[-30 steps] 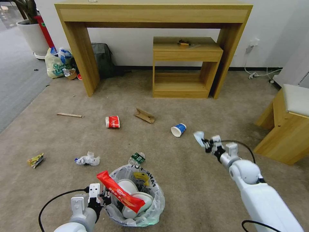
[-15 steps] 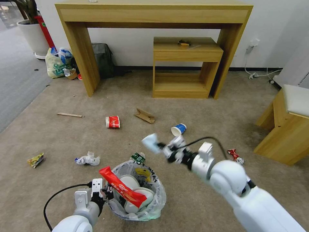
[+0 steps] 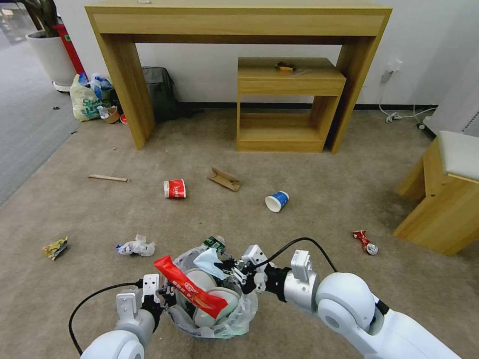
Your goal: Pick up the trash bin and place the garbage on the floor into it.
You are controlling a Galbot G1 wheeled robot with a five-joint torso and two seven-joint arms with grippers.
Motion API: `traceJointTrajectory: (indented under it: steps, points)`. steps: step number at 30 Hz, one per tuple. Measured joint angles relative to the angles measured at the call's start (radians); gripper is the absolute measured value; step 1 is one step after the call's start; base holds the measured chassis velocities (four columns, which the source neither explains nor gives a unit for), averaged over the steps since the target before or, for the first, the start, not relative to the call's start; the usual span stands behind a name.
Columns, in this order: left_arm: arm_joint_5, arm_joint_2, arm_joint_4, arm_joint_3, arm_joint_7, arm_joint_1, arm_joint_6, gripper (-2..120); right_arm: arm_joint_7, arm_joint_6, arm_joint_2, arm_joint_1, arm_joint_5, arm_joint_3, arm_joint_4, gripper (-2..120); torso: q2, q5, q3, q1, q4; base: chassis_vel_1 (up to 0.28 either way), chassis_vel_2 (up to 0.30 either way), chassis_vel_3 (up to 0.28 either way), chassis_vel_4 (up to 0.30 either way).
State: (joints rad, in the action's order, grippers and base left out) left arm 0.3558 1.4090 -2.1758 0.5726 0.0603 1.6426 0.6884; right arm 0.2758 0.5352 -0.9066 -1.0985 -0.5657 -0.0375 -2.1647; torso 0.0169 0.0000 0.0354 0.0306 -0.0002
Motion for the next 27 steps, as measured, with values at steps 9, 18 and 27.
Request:
traceJointTrajectory:
  steps: [9,18,27]
  points:
    - [0.003,-0.001,-0.010,0.005,0.000,0.003,0.000,0,-0.001,-0.017,-0.015,-0.003,0.019,0.017,0.029,53,0.000,0.0000,0.000,0.000,0.0000,0.000,0.000,0.000,0.000]
    - [0.028,-0.002,-0.012,0.051,-0.001,0.029,-0.007,0,-0.097,-0.098,-0.063,-0.013,0.057,0.072,0.059,84,0.000,-0.0001,0.000,0.000,0.0002,0.000,0.000,0.000,0.000]
    - [0.050,-0.017,-0.026,0.068,-0.001,0.058,-0.017,0,-0.150,-0.249,-0.168,-0.152,0.264,0.215,0.128,100,0.000,0.0001,0.000,0.000,-0.0002,0.000,0.000,0.000,0.000]
